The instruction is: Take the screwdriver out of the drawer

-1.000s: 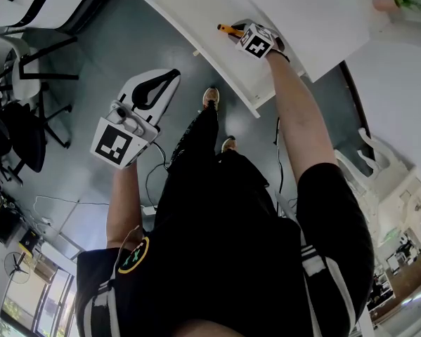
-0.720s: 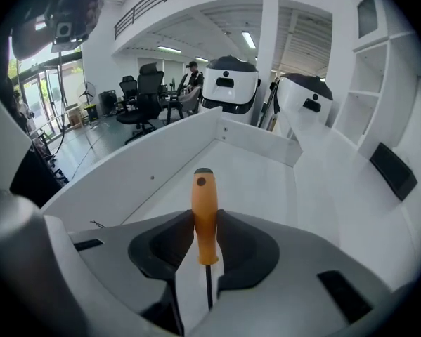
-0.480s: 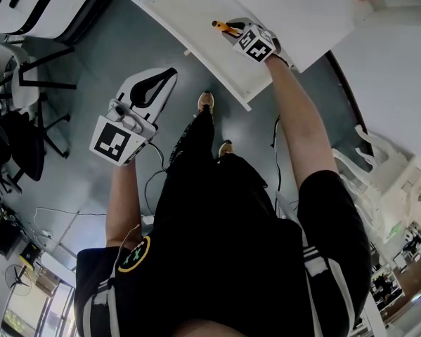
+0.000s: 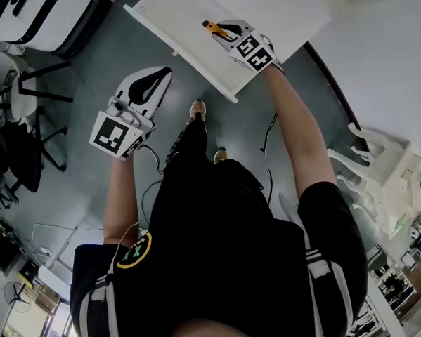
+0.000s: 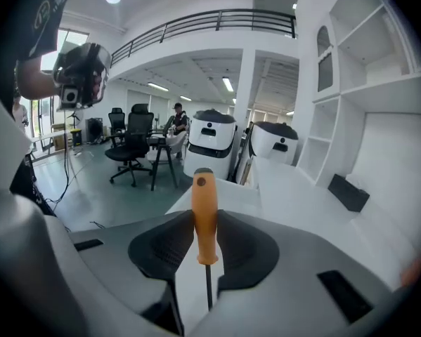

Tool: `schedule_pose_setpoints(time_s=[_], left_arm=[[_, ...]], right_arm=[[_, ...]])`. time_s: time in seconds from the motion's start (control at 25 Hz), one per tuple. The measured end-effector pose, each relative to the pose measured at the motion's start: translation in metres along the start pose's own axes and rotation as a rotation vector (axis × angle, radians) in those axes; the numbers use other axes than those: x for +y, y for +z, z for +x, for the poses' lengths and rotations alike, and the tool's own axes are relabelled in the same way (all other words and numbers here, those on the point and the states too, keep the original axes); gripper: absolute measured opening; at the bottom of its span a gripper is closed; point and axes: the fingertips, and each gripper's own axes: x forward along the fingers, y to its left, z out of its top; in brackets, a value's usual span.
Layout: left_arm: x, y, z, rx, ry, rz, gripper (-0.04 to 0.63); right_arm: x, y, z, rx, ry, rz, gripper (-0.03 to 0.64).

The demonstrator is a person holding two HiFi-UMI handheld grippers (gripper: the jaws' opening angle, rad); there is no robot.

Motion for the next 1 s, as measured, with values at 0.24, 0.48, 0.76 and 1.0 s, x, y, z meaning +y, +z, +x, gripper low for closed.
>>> schedule_pose_setpoints(time_s=[0.24,0.48,0.76,1.0], left_arm=[[-0.03,0.012,-0.011,-0.006,0.007,0.012,0.021],[-0.071,0.033,-0.026,-0.03,0.004,0.044,0.021],[-0.133,0.046,-0.043,-0.053,-0.012,0.068,0.021],[-0.195,0.049,-0.057,-0.047,-0.033,0.074,0.021]], right_arm=[[0.025,0.039,-0.064,-0.101,-0.047,0.003,0.118],[0.059,0.066,-0.13,-0.189,-0.089,-0.009,0.118],[0.115,0.082,-0.214,-0.299,-0.112,-0.002,0.118],[0.173,0.076,-0.281,-0.351,-0.119,0.0,0.118]])
